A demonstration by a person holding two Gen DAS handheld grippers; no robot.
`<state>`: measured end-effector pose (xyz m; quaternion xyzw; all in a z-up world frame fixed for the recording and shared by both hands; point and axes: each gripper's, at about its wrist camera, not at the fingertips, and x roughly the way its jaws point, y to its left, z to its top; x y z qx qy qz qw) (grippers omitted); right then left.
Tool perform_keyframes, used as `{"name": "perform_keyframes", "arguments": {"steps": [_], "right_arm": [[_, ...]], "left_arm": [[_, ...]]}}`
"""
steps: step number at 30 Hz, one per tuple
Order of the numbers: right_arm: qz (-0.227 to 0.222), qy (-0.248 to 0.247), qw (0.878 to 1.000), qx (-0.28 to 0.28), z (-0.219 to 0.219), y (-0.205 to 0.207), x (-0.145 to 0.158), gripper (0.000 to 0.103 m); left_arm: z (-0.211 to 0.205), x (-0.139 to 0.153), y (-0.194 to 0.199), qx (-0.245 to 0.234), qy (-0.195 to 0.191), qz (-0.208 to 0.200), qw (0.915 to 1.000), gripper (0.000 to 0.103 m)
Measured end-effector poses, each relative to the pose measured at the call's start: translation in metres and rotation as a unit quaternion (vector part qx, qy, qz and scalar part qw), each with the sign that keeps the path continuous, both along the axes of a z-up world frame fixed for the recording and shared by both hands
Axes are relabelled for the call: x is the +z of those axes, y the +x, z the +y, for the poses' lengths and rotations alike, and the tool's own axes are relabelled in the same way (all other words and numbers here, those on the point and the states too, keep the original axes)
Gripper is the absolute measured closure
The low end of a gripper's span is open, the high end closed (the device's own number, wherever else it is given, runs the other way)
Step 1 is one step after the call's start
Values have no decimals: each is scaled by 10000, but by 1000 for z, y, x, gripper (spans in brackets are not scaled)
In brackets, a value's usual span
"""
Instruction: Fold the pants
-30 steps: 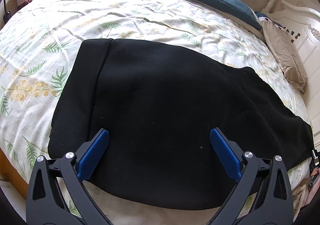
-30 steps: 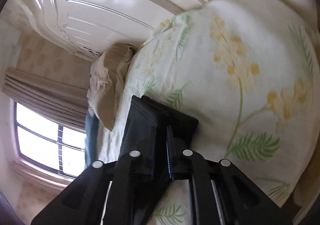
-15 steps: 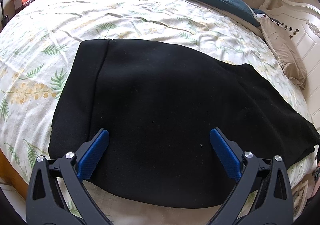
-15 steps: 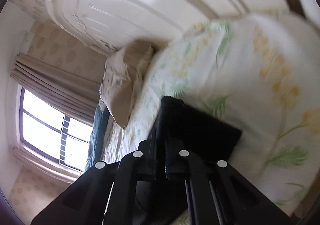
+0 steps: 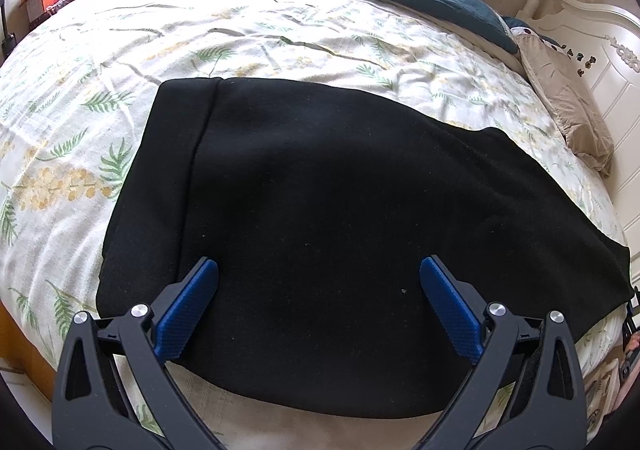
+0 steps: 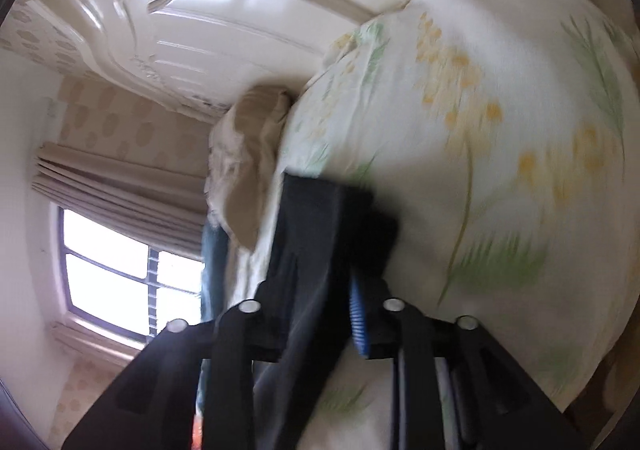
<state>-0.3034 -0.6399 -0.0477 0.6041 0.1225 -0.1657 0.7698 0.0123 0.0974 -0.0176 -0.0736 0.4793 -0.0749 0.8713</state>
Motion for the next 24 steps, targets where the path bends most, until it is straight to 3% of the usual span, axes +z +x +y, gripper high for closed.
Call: {"name": "perform_keyframes", "arguments": {"steps": [6, 12, 14, 15, 16, 24], "right_arm": [[-216, 133, 9953, 932, 73, 27, 1, 72], [11, 482, 9812, 1867, 138, 72, -22, 72], [183, 172, 9810, 1924, 150, 79, -20, 75], [335, -73, 9803, 1944, 154, 81, -15, 82], [447, -191, 9796, 1949, 155, 81, -12, 97], [384, 68, 9797, 1967, 148, 69, -25, 97]], "left_arm": [[1, 0, 0, 7, 6, -5, 10000, 2], [1, 0, -2, 3, -6, -25, 10000, 2], [1, 0, -2, 0, -2, -20, 10000, 2], [1, 0, -1, -13, 2, -19, 10000, 2], [1, 1, -2, -12, -9, -15, 10000, 2], [2, 2, -6, -78, -75, -47, 9999, 2]]}}
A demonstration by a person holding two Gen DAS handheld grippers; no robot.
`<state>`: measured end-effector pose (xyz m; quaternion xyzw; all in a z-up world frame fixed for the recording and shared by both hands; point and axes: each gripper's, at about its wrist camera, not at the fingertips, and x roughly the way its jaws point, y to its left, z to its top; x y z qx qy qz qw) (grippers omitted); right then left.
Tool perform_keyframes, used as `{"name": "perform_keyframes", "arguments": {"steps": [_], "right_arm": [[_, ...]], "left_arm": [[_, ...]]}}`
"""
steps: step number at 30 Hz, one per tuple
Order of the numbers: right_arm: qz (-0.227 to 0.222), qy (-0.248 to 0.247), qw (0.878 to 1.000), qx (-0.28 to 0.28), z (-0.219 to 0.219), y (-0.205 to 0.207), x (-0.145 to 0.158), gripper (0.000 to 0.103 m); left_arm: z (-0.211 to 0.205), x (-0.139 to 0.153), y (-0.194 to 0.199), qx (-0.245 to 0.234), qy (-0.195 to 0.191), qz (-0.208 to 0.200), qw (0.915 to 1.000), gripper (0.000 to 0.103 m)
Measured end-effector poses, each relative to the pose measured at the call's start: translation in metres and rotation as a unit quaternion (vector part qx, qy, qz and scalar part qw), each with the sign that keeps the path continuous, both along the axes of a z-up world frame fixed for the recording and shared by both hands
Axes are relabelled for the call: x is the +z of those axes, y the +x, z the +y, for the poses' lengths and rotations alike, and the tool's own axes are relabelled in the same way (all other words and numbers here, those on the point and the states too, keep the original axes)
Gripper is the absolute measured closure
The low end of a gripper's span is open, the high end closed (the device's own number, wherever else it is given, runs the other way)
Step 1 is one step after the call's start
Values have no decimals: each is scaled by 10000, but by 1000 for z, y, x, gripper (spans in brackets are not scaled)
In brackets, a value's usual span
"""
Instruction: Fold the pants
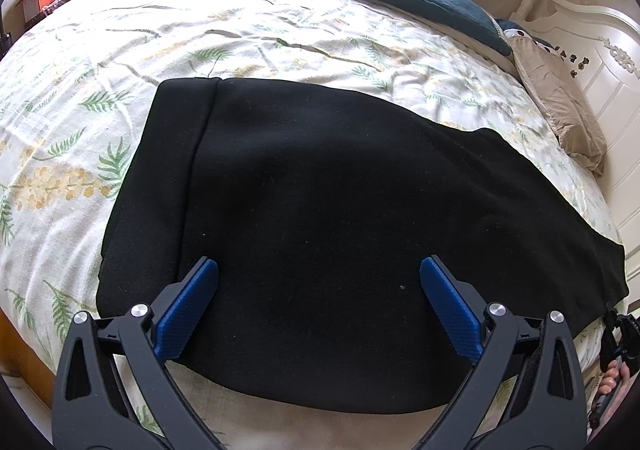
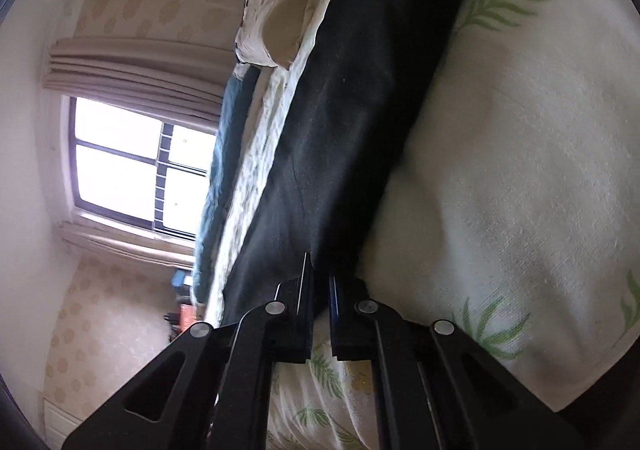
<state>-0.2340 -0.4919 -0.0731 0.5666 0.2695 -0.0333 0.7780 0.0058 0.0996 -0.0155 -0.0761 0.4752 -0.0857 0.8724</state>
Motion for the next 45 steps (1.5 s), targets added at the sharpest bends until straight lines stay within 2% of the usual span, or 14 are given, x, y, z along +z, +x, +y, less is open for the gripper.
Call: {"name": "perform_keyframes", "arguments": {"steps": [4, 6, 8, 9, 10, 14, 20, 24, 30, 33, 34, 35, 37, 45], "right_arm": [[144, 11, 9993, 349, -5, 1, 11, 93], [157, -323, 9985, 420, -15, -9, 33, 83], [102, -688, 9970, 349, -34, -18, 56, 53], [91, -944, 9952, 242, -48, -22, 70, 46], [77, -1135, 9934, 161, -59, -25, 79, 40], [123, -1976, 9801, -114, -137, -20, 114, 33], [998, -1941, 9759, -10, -233, 18, 82, 33], [1125, -1835, 9763, 237, -248, 40, 62, 33], [1171, -1665, 9734, 1048, -236, 59, 60, 33], [1663, -2151, 9538, 1281, -217, 66, 61, 51], [1706, -2163, 9527, 1284, -216, 67, 62, 56], [1755, -2128, 9524, 1300, -216, 67, 63, 69], [1870, -2148, 9503, 1256, -214, 66, 68, 79], [1759, -2672, 9406, 1139, -193, 74, 129, 84]], "left_arm": [[-2, 0, -1, -43, 45, -5, 10000, 2], [-2, 0, 0, -85, 36, -8, 10000, 2], [-3, -1, 0, -115, 48, -22, 9999, 2], [-4, -1, 0, -129, 70, -28, 9999, 2], [-4, -1, 0, -142, 90, -36, 9999, 2], [-2, 1, 0, -182, 48, -40, 9998, 2], [7, 8, -1, -117, -255, -118, 9995, 2], [6, 12, 1, -97, -207, -142, 9996, 2], [-1, 18, 6, -115, 11, -225, 9997, 2], [-4, 22, 8, -160, -82, -320, 9993, 2], [-6, 19, 11, -182, -85, -271, 9994, 2], [-6, 16, 13, -194, -73, -201, 9996, 2], [-8, 5, 18, -226, -53, -36, 9997, 2], [-10, -3, 13, -335, 126, -165, 9992, 2]]}}
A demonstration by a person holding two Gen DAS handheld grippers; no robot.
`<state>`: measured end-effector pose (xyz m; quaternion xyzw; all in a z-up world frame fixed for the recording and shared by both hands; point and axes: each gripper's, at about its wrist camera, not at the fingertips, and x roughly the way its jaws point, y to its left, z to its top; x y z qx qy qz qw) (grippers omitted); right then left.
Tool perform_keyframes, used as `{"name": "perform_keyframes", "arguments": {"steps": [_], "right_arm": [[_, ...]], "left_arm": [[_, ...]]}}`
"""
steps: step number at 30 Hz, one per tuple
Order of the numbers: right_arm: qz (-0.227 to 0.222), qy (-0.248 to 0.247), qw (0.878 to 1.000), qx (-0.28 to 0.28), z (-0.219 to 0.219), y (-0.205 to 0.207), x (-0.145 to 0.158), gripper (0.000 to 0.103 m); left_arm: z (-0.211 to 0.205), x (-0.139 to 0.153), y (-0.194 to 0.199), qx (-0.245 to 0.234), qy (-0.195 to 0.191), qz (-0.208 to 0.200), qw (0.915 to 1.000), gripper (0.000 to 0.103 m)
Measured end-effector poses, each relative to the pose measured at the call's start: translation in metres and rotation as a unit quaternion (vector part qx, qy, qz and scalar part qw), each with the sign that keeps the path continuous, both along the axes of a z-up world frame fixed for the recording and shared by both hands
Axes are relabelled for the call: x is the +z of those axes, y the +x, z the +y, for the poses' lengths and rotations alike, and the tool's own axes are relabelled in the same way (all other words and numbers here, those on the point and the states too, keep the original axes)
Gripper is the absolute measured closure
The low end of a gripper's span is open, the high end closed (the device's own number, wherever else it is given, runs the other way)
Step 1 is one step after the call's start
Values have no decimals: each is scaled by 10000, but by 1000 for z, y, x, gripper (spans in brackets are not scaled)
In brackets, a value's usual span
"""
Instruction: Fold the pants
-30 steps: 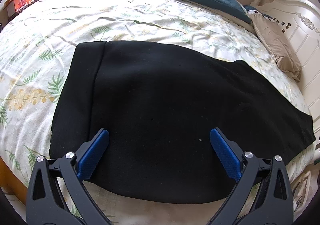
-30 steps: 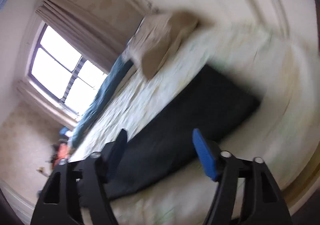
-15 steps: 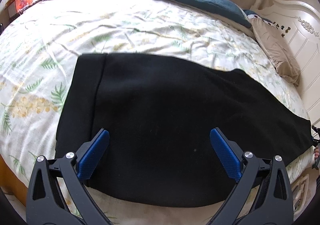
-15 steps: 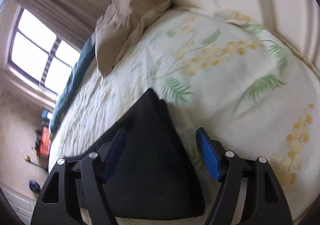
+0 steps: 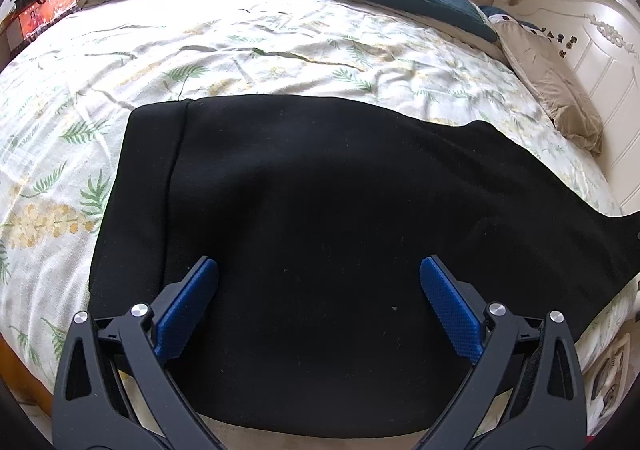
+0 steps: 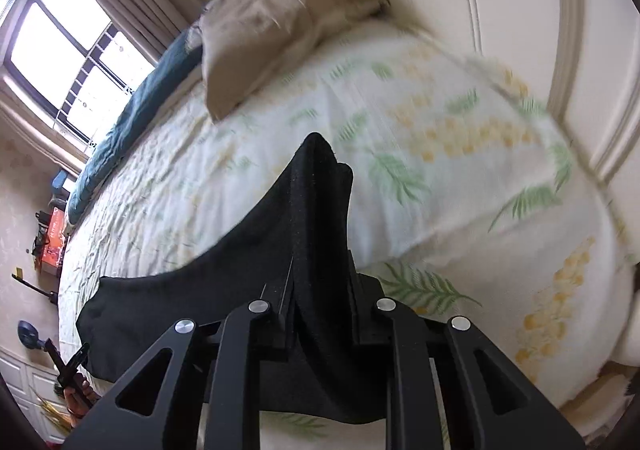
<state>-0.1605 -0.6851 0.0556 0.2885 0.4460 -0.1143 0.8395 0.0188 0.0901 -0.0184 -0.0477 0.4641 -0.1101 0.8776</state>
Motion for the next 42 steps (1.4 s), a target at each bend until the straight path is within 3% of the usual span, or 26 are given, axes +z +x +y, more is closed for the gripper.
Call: {"name": "perform_keyframes", "arguments": {"steps": [6, 12, 19, 30, 42], "right_arm": [[-117, -290, 9992, 244, 30, 9, 48, 84], [-372, -605, 9954, 640, 89, 27, 99, 84], [-708, -688, 9867, 1291, 171, 56, 121, 84], [-676, -317, 9776, 1966, 277, 111, 65, 84], [-229, -317, 9725, 2296, 369, 128, -12, 84]], "left_arm": [[5, 0, 0, 75, -304, 20, 9995, 2], [7, -1, -3, -35, -314, -64, 9995, 2], [13, 0, -4, -30, -503, -96, 9987, 2], [14, 0, -6, -64, -526, -122, 9985, 2], [16, -1, -6, -48, -594, -132, 9981, 2]]}}
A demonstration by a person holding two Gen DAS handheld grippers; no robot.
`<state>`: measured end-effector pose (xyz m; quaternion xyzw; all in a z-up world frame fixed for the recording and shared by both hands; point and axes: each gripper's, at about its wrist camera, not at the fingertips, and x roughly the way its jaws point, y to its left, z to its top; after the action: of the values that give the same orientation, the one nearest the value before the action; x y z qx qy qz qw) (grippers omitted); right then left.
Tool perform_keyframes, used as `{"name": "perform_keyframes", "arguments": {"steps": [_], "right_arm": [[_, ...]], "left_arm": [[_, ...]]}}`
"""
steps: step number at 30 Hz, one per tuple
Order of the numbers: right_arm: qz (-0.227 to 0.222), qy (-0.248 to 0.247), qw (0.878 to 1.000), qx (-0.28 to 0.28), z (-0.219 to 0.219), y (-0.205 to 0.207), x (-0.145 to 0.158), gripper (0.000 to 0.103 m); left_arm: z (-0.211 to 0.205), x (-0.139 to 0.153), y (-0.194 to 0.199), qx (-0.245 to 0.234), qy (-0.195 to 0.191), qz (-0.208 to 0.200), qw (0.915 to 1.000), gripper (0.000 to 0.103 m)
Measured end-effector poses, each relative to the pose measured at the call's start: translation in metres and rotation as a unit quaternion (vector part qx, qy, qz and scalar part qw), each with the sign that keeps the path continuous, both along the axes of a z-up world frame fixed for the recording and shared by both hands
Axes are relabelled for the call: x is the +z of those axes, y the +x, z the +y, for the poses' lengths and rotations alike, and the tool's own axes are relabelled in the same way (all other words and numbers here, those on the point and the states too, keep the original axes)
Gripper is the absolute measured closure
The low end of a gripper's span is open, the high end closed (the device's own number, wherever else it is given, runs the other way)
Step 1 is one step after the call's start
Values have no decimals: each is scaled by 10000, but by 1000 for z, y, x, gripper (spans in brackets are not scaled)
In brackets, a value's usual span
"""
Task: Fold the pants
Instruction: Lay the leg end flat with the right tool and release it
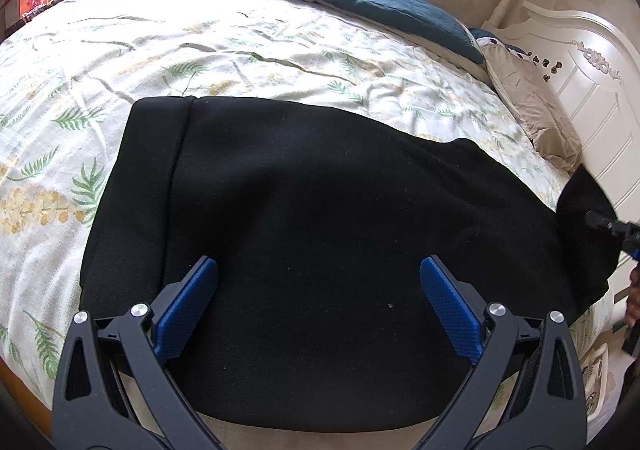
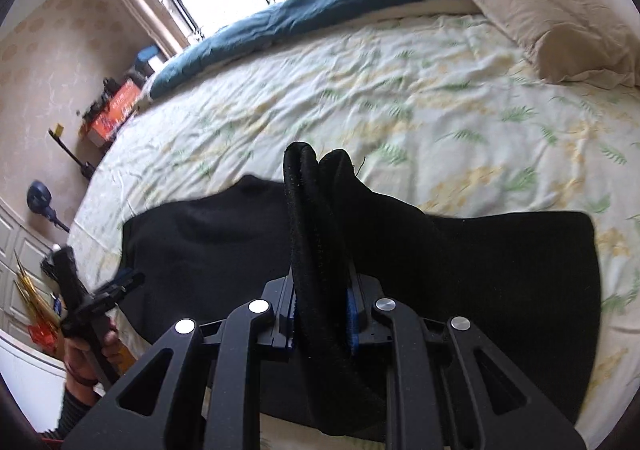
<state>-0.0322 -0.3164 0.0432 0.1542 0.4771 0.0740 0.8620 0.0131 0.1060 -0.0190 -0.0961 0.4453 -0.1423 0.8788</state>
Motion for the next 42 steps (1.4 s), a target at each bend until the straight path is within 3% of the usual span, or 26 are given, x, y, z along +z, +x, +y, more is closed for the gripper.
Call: {"name": "perform_keyframes", "arguments": {"steps": [20, 42], "right_arm": [[189, -922, 9954, 186, 70, 5, -41, 84], [80, -1014, 9948, 59, 87, 4, -48, 82]], "left_arm": [[-1, 1, 0, -1, 21, -23, 10000, 2], [-5, -3, 3, 0, 180, -52, 9998, 2]]}}
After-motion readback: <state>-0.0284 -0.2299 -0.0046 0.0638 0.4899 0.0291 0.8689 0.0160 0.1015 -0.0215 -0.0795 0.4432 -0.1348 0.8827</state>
